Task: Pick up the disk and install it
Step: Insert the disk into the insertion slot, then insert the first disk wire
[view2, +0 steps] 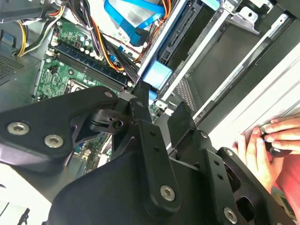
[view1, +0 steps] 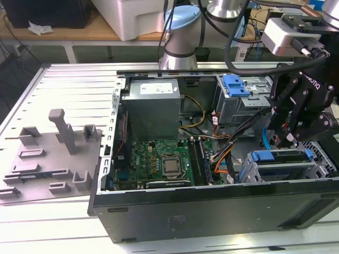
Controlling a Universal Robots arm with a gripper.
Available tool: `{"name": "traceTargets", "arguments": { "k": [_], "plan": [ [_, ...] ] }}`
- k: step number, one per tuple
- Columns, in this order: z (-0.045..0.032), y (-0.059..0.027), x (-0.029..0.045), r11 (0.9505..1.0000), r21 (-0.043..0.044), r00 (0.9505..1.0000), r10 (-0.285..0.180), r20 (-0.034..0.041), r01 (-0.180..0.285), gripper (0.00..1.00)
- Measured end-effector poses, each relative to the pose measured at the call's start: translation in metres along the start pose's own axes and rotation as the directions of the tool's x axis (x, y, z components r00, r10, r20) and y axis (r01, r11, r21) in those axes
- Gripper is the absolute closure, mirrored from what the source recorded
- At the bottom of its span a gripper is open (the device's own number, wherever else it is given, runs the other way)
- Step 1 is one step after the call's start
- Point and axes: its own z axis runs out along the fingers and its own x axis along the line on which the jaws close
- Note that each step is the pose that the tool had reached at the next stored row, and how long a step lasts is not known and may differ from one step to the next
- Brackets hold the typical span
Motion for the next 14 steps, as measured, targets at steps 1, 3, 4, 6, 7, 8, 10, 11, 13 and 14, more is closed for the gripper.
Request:
{"name": "traceTargets", "arguments": {
  "k": [1, 3, 4, 6, 7, 8, 10, 11, 13, 14],
  "plan": [
    [0.0000, 0.0000, 0.0000, 1.0000, 0.0000, 1.0000, 0.000, -0.0001, 0.000, 0.56],
    [0.0000, 0.0000, 0.0000, 1.0000, -0.0001, 1.0000, 0.000, 0.0000, 0.000, 0.56],
    [0.0000, 0.0000, 0.0000, 1.0000, 0.0000, 1.0000, 0.000, 0.0000, 0.000, 0.56],
    [0.0001, 0.0000, 0.0000, 1.0000, 0.0000, 1.0000, 0.000, -0.0001, 0.000, 0.56],
    [0.0003, 0.0000, 0.0000, 1.0000, 0.0000, 1.0000, 0.000, 0.0000, 0.000, 0.56],
    [0.0004, 0.0000, 0.0000, 1.0000, 0.0000, 1.0000, 0.000, -0.0006, 0.000, 0.56],
    [0.0004, 0.0000, 0.0000, 1.0000, -0.0001, 1.0000, 0.000, -0.0006, 0.000, 0.56],
    [0.0005, 0.0000, 0.0000, 1.0000, 0.0000, 1.0000, 0.000, -0.0006, 0.000, 0.56],
    [0.0004, 0.0000, 0.0000, 1.0000, 0.0000, 1.0000, 0.000, -0.0007, 0.000, 0.56],
    [0.0004, 0.0000, 0.0000, 1.0000, 0.0000, 1.0000, 0.000, -0.0008, 0.000, 0.56]
  ]
}}
